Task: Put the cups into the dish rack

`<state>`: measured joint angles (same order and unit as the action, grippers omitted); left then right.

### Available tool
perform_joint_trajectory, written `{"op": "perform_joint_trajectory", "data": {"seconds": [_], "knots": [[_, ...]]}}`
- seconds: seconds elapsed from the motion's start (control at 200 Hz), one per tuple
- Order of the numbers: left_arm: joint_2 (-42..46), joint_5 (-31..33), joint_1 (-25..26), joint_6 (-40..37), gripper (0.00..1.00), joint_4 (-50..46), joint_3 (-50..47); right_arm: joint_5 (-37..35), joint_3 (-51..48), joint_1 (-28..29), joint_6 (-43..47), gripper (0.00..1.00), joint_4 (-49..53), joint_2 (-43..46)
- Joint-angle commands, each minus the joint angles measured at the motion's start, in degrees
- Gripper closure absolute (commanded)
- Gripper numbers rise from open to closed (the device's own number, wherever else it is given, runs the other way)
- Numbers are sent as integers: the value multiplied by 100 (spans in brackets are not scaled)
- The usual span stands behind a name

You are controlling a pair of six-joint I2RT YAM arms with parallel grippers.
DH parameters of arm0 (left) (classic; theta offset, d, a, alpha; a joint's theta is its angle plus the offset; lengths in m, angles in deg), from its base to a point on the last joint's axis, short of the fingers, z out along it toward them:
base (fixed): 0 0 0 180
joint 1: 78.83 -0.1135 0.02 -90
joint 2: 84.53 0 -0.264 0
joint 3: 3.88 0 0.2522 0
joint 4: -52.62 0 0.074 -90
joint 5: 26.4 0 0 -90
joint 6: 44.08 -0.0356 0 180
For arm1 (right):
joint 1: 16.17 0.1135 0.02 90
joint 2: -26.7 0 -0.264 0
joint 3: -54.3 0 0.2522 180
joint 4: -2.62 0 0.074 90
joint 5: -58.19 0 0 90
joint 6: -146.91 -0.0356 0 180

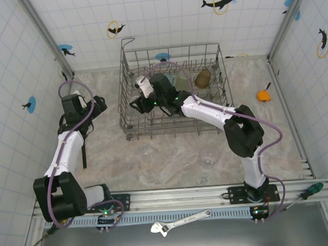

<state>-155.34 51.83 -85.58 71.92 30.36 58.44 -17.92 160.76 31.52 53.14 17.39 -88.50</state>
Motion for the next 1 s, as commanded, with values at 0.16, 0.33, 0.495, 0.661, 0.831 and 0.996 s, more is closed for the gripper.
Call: {"op": "perform_joint_trajectory", "data": {"seconds": [0.16, 0.33, 0.495, 0.661, 0.831, 0.996], "knots": [[14, -236, -107, 130, 3, 146, -61, 503, -82, 40, 455, 69, -498, -308], [5, -220, -123, 123, 3, 154, -74, 682, -103, 88, 551, 69, -502, -389], [-3, -245, -151, 142, 3, 163, -74, 679, -104, 157, 784, 69, -377, -459], [9, -255, -161, 142, 3, 162, -74, 759, -123, 209, 895, 69, -205, -484], [13, -282, -177, 148, 3, 164, -74, 468, 27, 367, 1421, 69, 306, -571], [32, -298, -196, 155, 3, 172, -83, 128, 42, 487, 1709, 66, 595, -624]]}}
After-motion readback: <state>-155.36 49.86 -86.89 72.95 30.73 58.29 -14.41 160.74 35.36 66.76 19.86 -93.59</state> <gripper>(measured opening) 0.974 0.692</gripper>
